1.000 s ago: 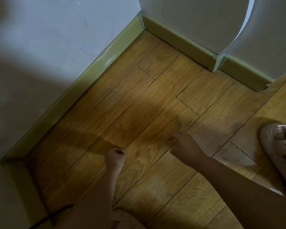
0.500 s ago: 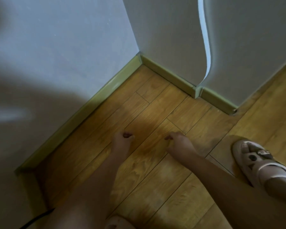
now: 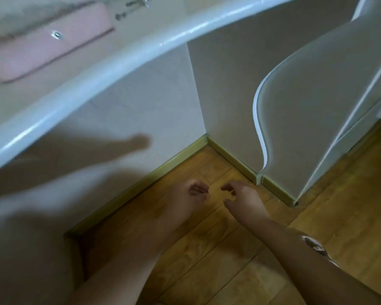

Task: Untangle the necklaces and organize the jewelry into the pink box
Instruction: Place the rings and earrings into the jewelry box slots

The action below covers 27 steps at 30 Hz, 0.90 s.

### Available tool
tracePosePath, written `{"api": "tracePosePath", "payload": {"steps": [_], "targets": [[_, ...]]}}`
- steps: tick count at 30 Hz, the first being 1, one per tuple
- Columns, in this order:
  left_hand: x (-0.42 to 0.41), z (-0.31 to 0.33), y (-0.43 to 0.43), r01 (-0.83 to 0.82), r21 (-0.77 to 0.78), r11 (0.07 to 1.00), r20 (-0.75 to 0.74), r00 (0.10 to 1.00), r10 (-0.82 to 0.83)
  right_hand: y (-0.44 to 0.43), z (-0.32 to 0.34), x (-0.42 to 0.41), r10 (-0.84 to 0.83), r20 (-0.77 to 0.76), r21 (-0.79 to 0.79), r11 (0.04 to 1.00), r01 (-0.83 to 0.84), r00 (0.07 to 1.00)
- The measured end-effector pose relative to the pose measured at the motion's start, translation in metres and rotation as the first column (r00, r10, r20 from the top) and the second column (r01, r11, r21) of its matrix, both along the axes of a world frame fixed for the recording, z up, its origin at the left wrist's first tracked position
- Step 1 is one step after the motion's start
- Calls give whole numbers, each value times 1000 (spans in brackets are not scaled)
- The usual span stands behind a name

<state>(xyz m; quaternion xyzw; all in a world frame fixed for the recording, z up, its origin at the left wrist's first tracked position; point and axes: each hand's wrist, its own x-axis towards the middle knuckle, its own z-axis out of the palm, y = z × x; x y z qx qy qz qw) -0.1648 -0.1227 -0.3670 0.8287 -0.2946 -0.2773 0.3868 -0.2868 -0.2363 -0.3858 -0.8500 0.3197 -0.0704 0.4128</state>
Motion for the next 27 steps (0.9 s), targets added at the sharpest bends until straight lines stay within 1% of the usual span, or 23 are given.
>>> {"api": "tracePosePath", "payload": {"steps": [6,9,14,17,20,23,27], "targets": [[-48,101,30,-12,-163,986,-25,1000,8,6,105,-16,79,137,-141,988,-60,987],[-64,149,47,12,-212,977,25,1000,-7,12,162,-23,146,204,-199,974,-105,968],[-83,213,68,29,-311,950,47,999,-15,18,237,-41,352,167,-240,921,-308,921],[-92,251,79,79,-360,930,166,986,-20,29,282,-43,438,185,-250,887,-389,880],[-94,292,85,94,-437,895,257,966,24,39,320,-33,438,276,-215,896,-389,855],[-87,330,92,61,-528,847,271,957,100,46,351,-19,424,353,-174,906,-386,834],[-61,375,106,14,-567,823,285,941,180,52,381,-3,428,382,-205,903,-377,819]]}}
